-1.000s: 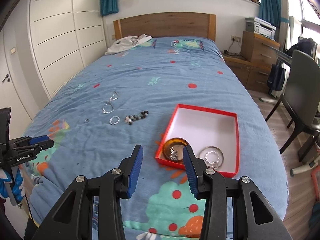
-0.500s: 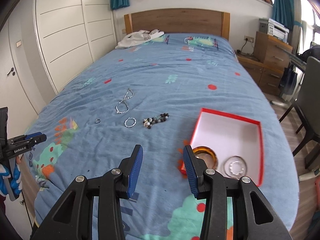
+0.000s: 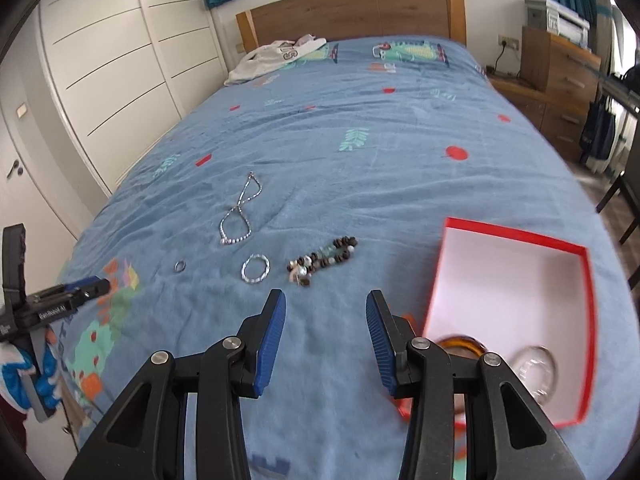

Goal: Organize jewelry
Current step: 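Move both tools back toward the silver chain and beaded bracelet, then grasp the silver chain with left tool while right tool grasps beaded bracelet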

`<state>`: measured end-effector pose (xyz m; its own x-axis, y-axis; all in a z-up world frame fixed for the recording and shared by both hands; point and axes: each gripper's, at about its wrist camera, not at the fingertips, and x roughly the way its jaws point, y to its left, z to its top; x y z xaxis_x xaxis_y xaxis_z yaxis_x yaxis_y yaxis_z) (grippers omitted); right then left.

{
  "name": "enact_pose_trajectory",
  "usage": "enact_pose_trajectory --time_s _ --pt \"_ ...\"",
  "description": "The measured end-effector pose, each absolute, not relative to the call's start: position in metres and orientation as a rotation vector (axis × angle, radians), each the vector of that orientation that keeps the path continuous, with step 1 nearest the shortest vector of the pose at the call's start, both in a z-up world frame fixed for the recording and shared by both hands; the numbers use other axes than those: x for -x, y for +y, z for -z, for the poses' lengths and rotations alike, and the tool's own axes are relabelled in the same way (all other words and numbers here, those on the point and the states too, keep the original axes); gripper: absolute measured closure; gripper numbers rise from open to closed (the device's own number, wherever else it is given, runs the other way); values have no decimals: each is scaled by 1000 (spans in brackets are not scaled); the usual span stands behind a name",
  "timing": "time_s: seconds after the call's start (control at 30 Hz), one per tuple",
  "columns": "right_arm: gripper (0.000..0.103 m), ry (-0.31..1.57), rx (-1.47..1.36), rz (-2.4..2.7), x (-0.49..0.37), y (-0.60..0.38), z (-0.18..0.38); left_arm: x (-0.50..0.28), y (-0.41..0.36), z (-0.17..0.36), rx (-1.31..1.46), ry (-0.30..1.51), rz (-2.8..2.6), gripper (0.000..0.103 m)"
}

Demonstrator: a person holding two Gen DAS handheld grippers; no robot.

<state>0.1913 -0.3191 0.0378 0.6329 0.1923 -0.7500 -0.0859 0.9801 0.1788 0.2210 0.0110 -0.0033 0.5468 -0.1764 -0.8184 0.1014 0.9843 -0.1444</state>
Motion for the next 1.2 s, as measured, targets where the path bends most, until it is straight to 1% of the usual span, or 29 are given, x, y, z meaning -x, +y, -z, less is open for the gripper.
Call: enact_pose_trajectory --time_s 0.3,0.5,0.63,0.77,0.8,0.83,0.87,0.9,1.0,1.03,1.1,1.17,1.2 --pt "60 952 -201 -165 -264 -306 11 -305 -33 24 33 1009 213 58" --pt "59 1001 -280 -125 -301 -315 44 -358 -62 37 28 1019 237 58" --pt "59 1041 -311 -110 -322 -319 65 -382 -78 48 21 1029 245 58" --pt "59 1043 -312 -120 -333 -321 75 -403 -89 63 10 1050 234 58" --pt "60 1042 -309 -125 -336 -321 76 -407 -91 67 10 1056 228 58" --pt "67 1040 -299 -135 -339 -319 77 -412 -92 72 12 1062 221 58" --pt "75 1041 -289 -142 -341 -317 77 -416 -92 75 13 1066 216 58" --pt "79 1043 -279 -149 -344 -315 78 -420 -93 79 15 1069 211 58" --pt "82 1037 -253 -174 -348 -310 80 -423 -94 84 12 1059 203 58" --pt "92 1033 -243 -180 -349 -308 80 -423 -95 85 7 1053 202 59" --pt "92 1023 -237 -192 -347 -306 80 -423 -97 86 -6 1038 200 60" --pt "92 1010 -234 -203 -345 -305 79 -422 -98 86 -12 1029 207 67" --pt "92 1004 -234 -208 -344 -305 79 -422 -99 86 -13 1026 208 75"
